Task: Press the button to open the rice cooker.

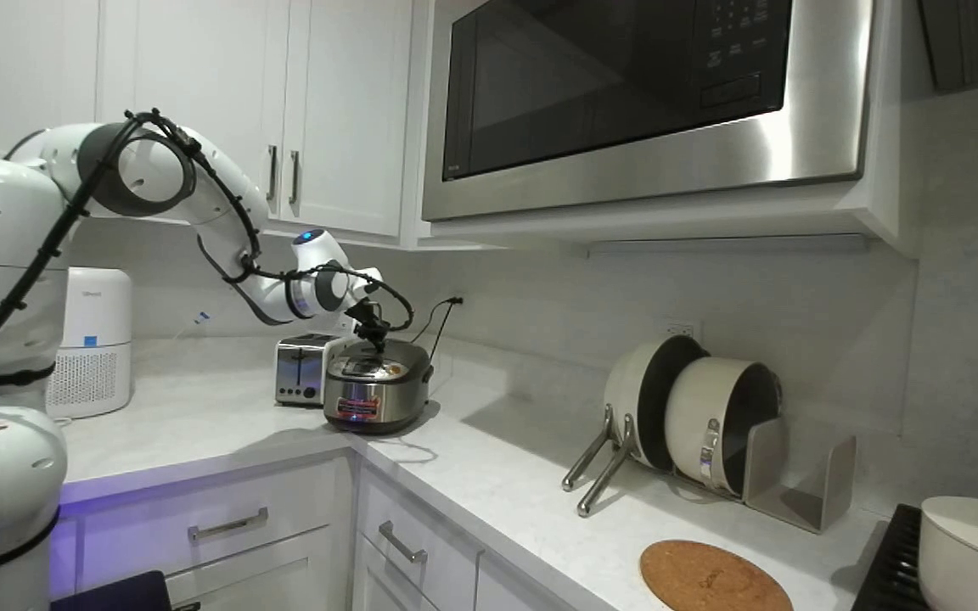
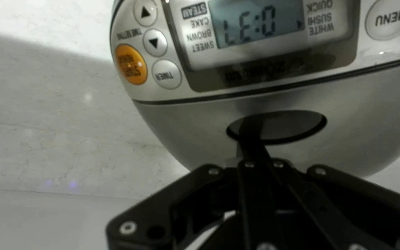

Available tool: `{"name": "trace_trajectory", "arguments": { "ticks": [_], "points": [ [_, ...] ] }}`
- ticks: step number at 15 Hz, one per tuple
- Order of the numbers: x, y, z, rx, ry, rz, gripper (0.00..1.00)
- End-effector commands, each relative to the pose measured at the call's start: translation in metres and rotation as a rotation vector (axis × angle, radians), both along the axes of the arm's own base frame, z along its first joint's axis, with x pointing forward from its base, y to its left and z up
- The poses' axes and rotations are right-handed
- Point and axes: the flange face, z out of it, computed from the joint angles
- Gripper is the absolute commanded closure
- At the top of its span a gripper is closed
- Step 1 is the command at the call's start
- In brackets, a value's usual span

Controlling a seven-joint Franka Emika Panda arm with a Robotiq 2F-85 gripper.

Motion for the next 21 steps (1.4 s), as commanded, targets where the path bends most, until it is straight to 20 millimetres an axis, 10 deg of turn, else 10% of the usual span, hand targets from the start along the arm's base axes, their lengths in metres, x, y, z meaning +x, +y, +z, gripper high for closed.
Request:
{"name": "trace_trajectory", "arguments": {
  "ticks": [1, 7, 21],
  "points": [
    [0.014, 0.002, -0.054, -0.045, 0.098, -0.024, 1.00],
    [0.013, 0.004, -0.057, -0.069, 0.097, -0.040, 1.00],
    [0.007, 0.005, 0.023, 0.028, 0.125, -0.072, 1.00]
  ]
}}
